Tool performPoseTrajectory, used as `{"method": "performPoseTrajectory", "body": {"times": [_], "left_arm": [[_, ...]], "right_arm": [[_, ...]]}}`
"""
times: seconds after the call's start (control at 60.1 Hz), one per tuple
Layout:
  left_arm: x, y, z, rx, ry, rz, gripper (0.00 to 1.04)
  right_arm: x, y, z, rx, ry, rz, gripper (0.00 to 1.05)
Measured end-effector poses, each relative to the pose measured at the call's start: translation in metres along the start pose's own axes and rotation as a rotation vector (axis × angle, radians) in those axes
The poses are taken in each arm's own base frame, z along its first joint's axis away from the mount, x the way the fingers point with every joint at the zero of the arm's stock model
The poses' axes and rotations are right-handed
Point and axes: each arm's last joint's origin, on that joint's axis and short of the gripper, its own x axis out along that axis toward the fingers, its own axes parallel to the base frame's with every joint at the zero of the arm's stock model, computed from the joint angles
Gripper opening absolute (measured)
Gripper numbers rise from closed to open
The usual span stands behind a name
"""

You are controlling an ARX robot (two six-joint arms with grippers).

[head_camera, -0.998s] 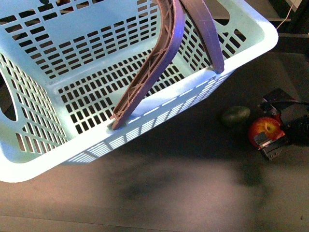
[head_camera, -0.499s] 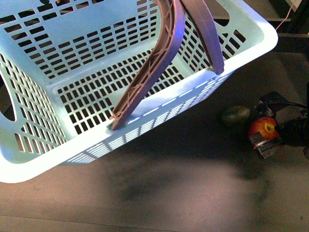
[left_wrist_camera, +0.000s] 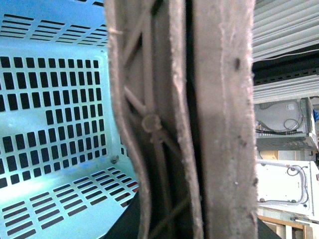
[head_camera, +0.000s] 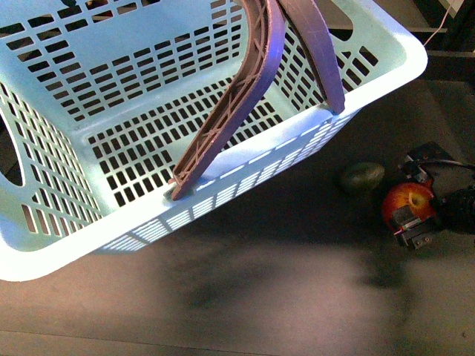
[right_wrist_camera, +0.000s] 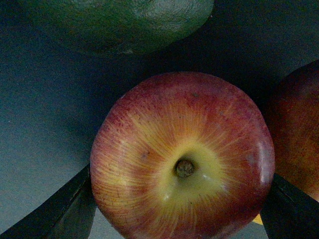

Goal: Pick apple with right arm and hold basket with left

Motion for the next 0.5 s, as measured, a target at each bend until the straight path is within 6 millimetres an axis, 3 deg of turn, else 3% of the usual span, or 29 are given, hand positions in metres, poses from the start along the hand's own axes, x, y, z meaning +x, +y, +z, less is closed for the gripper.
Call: {"method": "performPoseTrajectory", "body": {"times": [0.333, 0.433, 0.499], "left_arm": [[0.000, 0.000, 0.000, 0.000, 0.000, 0.000, 0.15], [0.000, 0.000, 0.000, 0.000, 0.000, 0.000, 0.15], [0.000, 0.000, 0.000, 0.000, 0.000, 0.000, 0.15]], "right_arm": [[-0.087, -0.001, 0.020, -0.013, -0.200, 0.023, 0.75], [-0.119, 0.000, 0.025, -0.006, -0.257, 0.049, 0.75], [-0.151, 0.001, 0.033, 0.016, -0.326, 0.073, 0.75]]}}
